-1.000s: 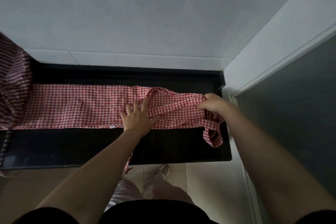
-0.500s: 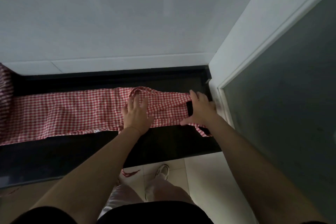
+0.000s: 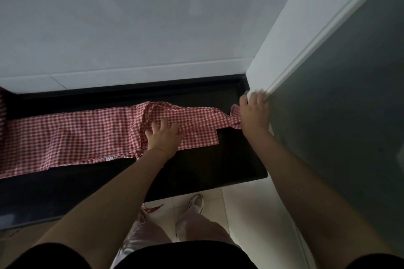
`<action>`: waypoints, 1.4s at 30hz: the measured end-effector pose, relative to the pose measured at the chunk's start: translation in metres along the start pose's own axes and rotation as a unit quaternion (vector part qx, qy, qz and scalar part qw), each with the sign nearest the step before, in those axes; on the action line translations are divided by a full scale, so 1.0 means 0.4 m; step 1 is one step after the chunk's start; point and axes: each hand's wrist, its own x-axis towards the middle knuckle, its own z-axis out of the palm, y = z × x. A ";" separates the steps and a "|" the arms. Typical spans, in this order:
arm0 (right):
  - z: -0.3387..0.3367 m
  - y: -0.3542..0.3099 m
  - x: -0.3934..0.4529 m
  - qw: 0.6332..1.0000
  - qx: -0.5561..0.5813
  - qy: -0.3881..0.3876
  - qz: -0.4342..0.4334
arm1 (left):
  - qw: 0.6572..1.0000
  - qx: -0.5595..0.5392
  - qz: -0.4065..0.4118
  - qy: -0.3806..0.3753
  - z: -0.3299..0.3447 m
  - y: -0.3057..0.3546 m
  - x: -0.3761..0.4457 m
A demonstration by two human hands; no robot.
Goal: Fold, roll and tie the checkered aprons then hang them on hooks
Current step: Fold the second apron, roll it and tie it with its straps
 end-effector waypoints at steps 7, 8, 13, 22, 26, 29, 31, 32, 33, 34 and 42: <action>0.007 -0.015 -0.073 0.738 0.509 -0.301 0.325 | 0.978 -0.039 0.127 0.160 0.020 0.096 0.027; 0.018 -0.022 -0.089 0.693 0.545 -0.321 0.347 | 0.971 -0.054 0.145 0.181 0.023 0.106 0.032; 0.074 -0.073 -0.121 0.532 0.683 -0.269 0.422 | 0.969 -0.072 0.163 0.171 0.028 0.167 0.065; 0.055 -0.132 -0.082 0.365 0.756 -0.297 0.455 | 0.991 -0.016 0.128 0.041 0.025 0.209 0.102; 0.029 -0.166 -0.056 0.423 0.711 -0.301 0.475 | 0.992 0.000 0.127 0.025 0.020 0.211 0.110; 0.022 -0.177 -0.048 0.404 0.728 -0.269 0.484 | 0.994 -0.031 0.106 0.013 0.012 0.217 0.116; 0.023 -0.180 -0.045 0.337 0.773 -0.244 0.479 | 0.989 -0.103 0.100 0.033 0.006 0.217 0.102; 0.024 -0.183 -0.044 0.309 0.794 -0.243 0.463 | 0.983 -0.153 0.091 0.037 0.004 0.212 0.094; 0.024 -0.187 -0.044 0.290 0.811 -0.251 0.442 | 0.976 -0.202 0.076 0.034 -0.003 0.207 0.084; 0.020 -0.185 -0.046 0.285 0.821 -0.264 0.418 | 0.968 -0.243 0.055 0.012 -0.004 0.203 0.084; -0.033 -0.195 -0.050 0.495 0.734 -0.307 0.349 | 0.777 -0.597 -0.084 -0.181 -0.101 0.252 0.056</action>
